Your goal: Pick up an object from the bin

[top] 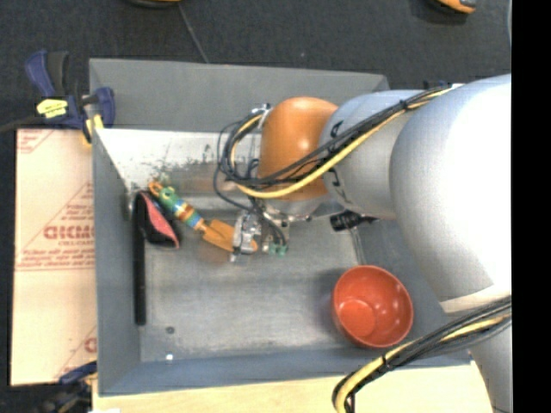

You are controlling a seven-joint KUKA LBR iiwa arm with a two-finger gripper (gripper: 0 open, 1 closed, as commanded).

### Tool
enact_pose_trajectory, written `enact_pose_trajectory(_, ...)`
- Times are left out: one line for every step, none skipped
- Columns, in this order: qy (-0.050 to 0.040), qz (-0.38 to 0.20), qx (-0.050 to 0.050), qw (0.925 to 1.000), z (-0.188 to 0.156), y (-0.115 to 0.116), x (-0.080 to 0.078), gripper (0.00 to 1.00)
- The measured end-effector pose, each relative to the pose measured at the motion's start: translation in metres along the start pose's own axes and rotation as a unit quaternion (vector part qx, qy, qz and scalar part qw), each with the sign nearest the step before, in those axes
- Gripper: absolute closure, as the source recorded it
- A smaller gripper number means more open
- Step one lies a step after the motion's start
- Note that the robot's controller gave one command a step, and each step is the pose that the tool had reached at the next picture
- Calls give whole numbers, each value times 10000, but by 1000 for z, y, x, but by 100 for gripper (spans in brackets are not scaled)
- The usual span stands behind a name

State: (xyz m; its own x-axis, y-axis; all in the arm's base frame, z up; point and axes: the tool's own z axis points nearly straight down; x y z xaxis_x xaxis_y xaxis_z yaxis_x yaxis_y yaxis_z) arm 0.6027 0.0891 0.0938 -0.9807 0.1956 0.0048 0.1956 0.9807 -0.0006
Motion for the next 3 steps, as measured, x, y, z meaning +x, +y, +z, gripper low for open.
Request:
enact_pose_trajectory(-8, -6, -4, 10000, -47, 0, -1, 100)
enact_pose_trajectory(-23, -11, -11, 10000, -83, 0, -1, 100)
enact_pose_trajectory(-38, -13, -18, 10000, -96, 0, -2, 100)
